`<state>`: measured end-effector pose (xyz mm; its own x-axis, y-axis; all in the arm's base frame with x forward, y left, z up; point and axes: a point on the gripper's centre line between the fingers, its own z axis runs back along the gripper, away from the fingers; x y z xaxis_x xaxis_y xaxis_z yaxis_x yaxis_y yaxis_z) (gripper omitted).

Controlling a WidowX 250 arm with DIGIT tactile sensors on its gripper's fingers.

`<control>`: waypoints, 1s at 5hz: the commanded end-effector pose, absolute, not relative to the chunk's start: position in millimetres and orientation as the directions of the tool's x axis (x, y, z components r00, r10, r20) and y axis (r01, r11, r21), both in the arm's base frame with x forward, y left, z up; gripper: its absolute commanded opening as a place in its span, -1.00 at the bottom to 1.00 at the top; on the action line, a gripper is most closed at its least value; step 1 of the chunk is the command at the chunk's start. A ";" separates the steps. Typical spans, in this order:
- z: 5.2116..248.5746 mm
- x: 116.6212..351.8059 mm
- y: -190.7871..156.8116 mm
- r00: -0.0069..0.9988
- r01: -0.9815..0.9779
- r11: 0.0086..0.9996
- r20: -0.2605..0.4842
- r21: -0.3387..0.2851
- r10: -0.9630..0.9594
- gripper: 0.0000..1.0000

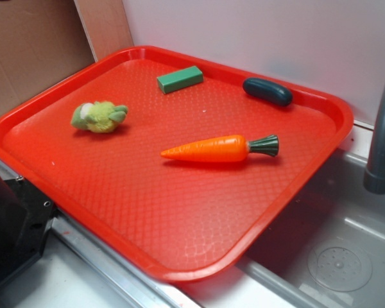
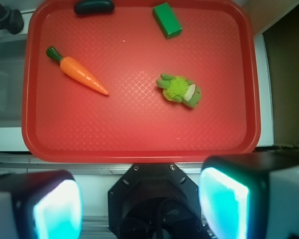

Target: Grab the carrot.

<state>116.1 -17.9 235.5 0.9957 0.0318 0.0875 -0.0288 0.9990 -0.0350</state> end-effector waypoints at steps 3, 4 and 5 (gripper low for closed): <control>219.6 153.6 -16.4 0.974 0.198 0.980 0.115 -0.020 -0.195 1.00; 212.8 169.7 -24.5 0.931 0.320 0.947 0.179 0.021 -0.319 1.00; 196.8 189.2 -44.5 0.863 0.452 0.890 0.225 0.058 -0.452 1.00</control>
